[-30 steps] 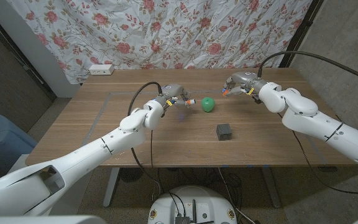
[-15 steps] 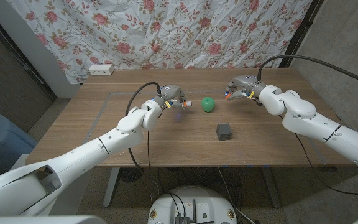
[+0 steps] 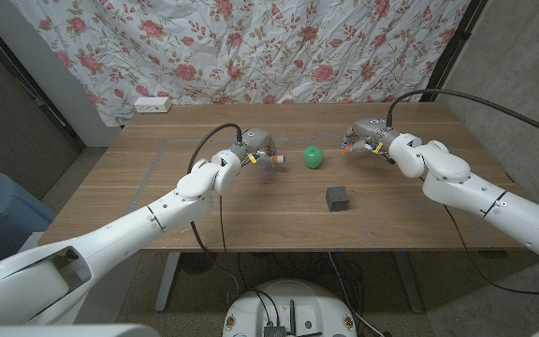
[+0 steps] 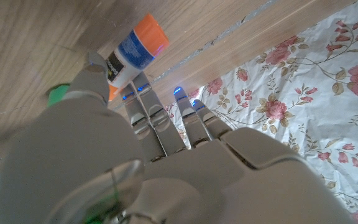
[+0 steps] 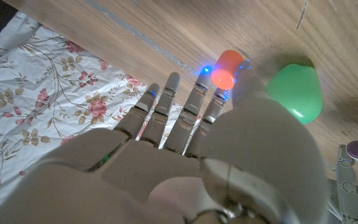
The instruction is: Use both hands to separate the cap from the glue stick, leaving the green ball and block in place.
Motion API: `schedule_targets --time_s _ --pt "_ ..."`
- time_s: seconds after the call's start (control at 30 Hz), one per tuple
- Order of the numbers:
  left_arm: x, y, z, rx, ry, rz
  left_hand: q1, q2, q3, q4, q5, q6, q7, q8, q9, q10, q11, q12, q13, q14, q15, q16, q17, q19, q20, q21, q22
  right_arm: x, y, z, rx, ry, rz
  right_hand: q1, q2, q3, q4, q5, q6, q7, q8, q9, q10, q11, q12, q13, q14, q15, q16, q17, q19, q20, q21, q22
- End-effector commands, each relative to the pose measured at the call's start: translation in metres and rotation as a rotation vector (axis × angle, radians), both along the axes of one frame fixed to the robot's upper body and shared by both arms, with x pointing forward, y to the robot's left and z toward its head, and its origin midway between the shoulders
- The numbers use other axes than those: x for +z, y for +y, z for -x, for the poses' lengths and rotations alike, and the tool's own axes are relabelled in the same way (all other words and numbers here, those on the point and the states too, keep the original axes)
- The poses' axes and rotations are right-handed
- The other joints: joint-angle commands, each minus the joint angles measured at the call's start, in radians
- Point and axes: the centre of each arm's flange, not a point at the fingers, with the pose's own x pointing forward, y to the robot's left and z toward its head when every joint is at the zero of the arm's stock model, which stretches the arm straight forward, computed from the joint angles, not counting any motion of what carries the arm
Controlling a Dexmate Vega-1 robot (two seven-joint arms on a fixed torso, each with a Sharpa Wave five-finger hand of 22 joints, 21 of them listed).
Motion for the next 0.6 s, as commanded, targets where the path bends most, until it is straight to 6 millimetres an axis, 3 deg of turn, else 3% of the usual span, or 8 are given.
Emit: schedule_targets --time_s 0.03,0.6 --pt "-0.005 0.003 -0.003 0.028 0.014 -0.011 -0.002 0.015 0.005 0.007 0.006 0.026 -0.029 0.004 0.006 -0.008 0.002 0.0 0.001 -0.005 -0.147 -0.003 0.001 -0.007 -0.005 0.003 0.003 -0.014 -0.005 -0.012 -0.04 0.017 0.006 -0.005 -0.001 -0.007 0.0 0.007 -0.004 0.003 0.003 0.004 -0.004 0.004 -0.002 0.005 -0.004 -0.146 -0.001 0.005 0.0 0.007 -0.001 0.002" --pt "-0.01 0.004 -0.004 0.059 0.037 -0.006 -0.018 0.015 0.005 0.012 0.006 0.019 -0.031 0.005 0.01 -0.017 0.002 0.001 0.001 -0.007 -0.144 -0.003 0.0 -0.014 -0.003 0.002 0.003 -0.03 -0.012 -0.021 -0.089 0.036 -0.002 -0.008 -0.004 -0.009 -0.002 0.008 -0.016 0.002 0.0 0.008 -0.017 0.004 -0.009 0.006 -0.015 -0.142 -0.006 0.007 0.0 0.01 0.0 0.002"
